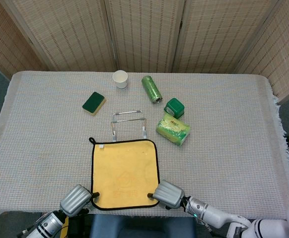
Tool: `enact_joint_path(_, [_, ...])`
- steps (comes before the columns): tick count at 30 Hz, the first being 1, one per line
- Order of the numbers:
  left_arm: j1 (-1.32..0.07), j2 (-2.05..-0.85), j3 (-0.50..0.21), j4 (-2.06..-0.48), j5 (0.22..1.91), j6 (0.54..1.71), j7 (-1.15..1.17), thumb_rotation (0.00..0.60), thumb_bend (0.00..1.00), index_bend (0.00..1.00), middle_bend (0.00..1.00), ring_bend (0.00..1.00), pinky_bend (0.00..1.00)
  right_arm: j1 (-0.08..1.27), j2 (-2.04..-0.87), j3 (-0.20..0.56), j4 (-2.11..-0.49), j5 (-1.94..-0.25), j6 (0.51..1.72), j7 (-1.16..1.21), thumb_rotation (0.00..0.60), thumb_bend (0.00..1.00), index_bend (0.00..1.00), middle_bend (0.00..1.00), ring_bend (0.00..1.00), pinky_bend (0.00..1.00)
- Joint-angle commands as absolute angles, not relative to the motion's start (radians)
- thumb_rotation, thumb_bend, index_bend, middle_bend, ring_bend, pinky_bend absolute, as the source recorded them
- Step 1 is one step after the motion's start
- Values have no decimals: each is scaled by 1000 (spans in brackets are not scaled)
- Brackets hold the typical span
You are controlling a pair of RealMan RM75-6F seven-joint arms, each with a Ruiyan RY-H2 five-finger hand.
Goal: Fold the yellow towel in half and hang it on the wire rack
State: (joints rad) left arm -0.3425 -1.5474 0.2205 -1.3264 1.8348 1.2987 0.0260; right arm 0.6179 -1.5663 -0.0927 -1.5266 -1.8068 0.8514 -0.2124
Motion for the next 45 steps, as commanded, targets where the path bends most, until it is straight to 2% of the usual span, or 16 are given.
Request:
enact_joint_path(1, [-343,-1548,221,-1326,1835,1298,25,600,493,591,934,870,905,622,-1582,-97,-1510,-1810,862,-218,600,372,448,856,983,1000])
enact_joint_path(14, [-344,-1536,216,-1329,1835,1310,6,600,493,590,934,869,905,624,-1647,-95,-1444,-1812,949,-192,600,481,621,890,1000,1000])
enact_joint_path(21, [-372,-1481,198,-1404,1809,1294,-73,600,493,590,934,870,905,631,-1634,-71,-1479,-1786,973,-195,600,493,657,894,1000,1000])
enact_joint_path(32, [-461,-1385,107,-1512,1668,1169,-253,600,493,589,934,869,905,643,-1650,11,-1480,-1685,983,-204,600,505,680,898,1000,1000])
enact_joint_path(45, [-538,-1364,-3,-1479,1492,1020,-361,600,492,581,934,869,905,665,-1711,86,-1393,-1572,977,-229,600,505,690,901,1000,1000])
